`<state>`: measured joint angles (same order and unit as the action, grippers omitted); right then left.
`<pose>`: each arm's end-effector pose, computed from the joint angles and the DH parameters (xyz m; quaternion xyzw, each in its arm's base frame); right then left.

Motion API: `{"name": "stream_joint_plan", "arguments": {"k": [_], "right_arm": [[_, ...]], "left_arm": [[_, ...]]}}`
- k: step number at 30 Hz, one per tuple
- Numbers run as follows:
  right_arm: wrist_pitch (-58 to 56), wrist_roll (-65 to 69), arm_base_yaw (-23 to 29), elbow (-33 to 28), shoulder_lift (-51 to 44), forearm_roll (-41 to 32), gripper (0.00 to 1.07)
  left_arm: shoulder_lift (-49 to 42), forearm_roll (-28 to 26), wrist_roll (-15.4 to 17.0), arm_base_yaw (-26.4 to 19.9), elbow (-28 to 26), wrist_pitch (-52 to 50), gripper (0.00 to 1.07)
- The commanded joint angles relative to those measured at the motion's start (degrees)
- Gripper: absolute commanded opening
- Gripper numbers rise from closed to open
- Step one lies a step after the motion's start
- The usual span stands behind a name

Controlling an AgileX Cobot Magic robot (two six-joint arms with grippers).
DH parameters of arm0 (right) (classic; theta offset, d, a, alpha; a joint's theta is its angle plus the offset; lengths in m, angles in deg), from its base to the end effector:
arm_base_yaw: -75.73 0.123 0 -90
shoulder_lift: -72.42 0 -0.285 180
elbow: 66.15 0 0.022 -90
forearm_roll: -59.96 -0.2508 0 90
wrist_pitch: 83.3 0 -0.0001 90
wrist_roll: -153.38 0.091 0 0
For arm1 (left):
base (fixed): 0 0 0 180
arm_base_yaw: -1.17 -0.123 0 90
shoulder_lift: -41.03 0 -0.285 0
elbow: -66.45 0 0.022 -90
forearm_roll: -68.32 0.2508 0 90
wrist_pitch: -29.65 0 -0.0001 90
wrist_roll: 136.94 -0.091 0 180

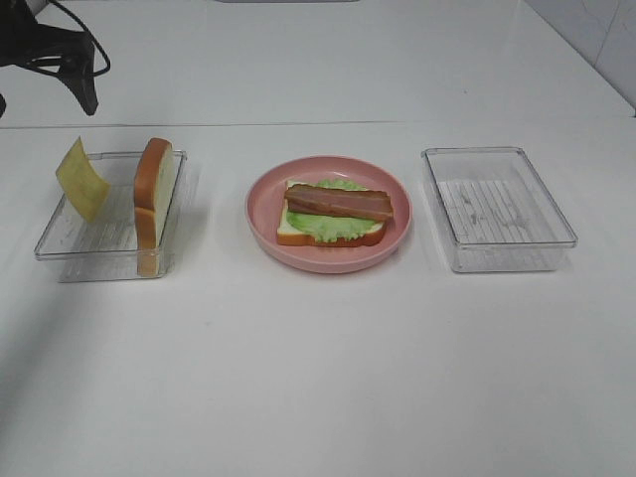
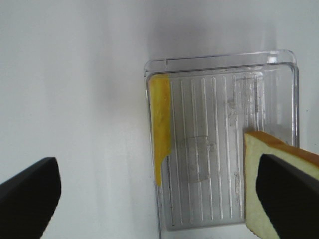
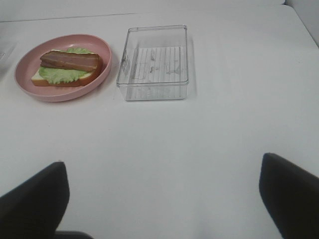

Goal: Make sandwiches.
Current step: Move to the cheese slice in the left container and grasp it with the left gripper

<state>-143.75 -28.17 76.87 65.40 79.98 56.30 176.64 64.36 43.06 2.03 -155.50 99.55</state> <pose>-0.0056 0.0049 0.2784 -0.0212 0.8495 0.0300 0.5264 0.4809 -0.0131 0.2412 0.0003 0.9892 -0.0349 0.1426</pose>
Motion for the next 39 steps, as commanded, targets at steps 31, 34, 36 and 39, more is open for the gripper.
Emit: {"name": "stream_joint_plan", "arguments": {"k": [31,34,36,39], "right_arm": [[0.29,-0.74,-0.06,-0.11,-1.38,-0.34,0.98],[0.29,-0.74,-0.06,-0.11,-1.38,-0.34,0.98],[0.29,-0.74,-0.06,-0.11,-1.38,-0.34,0.98],[0.29,-0.74,-0.06,-0.11,-1.38,-0.34,0.98]], "left_arm": [[9.00,-0.52,-1.15,0.11,-0.11,0.74,0.70],[9.00,-0.52,-1.09,0.11,-0.11,0.74,0.52],[9.00,-0.52,-0.97,0.11,-0.11,0.74,0.43],[9.00,-0.52,-0.97,0.11,-0.11,0.69,0.36]]}}
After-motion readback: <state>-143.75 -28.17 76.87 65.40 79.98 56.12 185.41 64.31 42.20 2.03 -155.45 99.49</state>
